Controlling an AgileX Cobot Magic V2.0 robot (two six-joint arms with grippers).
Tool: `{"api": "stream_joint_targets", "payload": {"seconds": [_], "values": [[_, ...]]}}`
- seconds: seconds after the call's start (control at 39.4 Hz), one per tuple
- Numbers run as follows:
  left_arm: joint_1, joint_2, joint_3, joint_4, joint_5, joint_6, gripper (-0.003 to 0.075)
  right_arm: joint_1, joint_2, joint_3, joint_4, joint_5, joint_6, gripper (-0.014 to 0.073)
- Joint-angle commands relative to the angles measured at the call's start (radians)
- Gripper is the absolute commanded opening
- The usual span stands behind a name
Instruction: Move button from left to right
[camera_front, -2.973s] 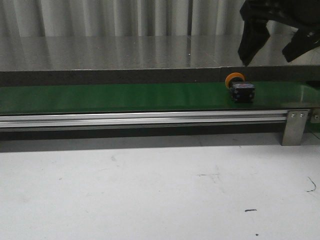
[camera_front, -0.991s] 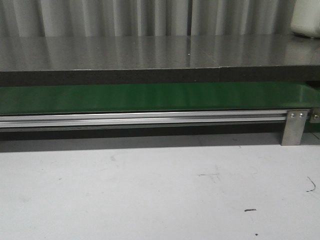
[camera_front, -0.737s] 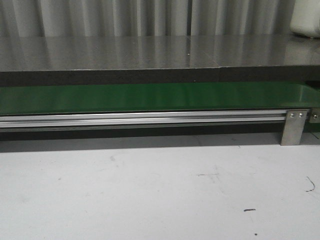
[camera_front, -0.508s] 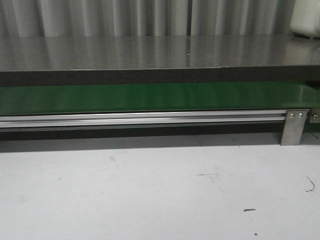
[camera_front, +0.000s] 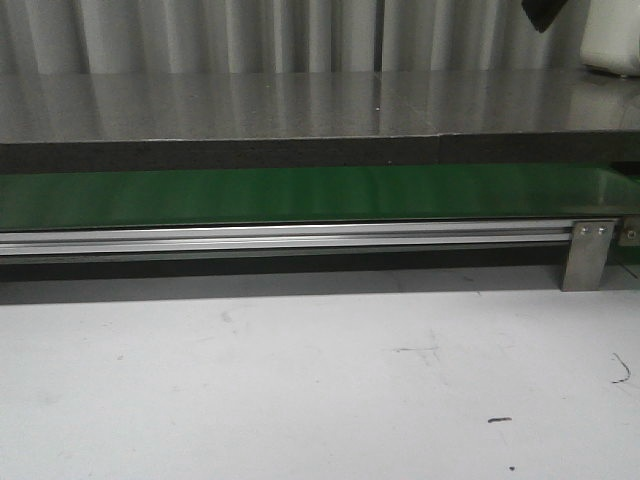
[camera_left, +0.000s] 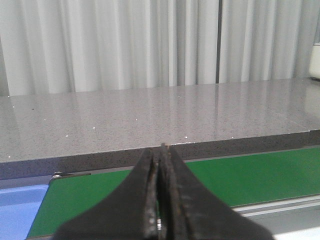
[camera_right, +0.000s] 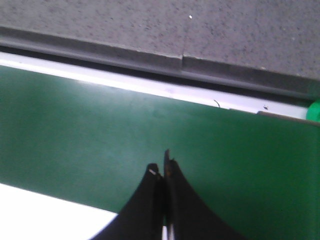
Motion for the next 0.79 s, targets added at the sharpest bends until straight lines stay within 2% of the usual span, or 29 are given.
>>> {"api": "stream_joint_targets", "payload": {"seconds": [0.0, 0.2, 0.48, 0.64, 0.76], "values": [[-0.006, -0.005, -0.027, -0.010, -0.083, -0.010, -0.0021, 0.020, -0.154, 0.109, 0.002, -0.202, -0.010, -0.0068], [-0.006, -0.005, -0.027, -0.010, -0.083, -0.010, -0.0021, 0.022, -0.437, 0.471, 0.001, -0.458, -0.010, -0.0068], [-0.006, -0.005, -0.027, -0.010, -0.083, -0.010, -0.0021, 0.022, -0.832, 0.923, 0.001, -0.688, -0.010, -0.0068], [-0.006, -0.005, -0.027, -0.010, -0.083, -0.010, -0.0021, 0.021, -1.033, 1.073, 0.001, -0.770, -0.010, -0.0068], [-0.006, -0.005, -0.027, -0.010, -0.083, -0.010, -0.0021, 0.021, -1.137, 1.118, 0.001, -0.786, -0.010, -0.0068]]}}
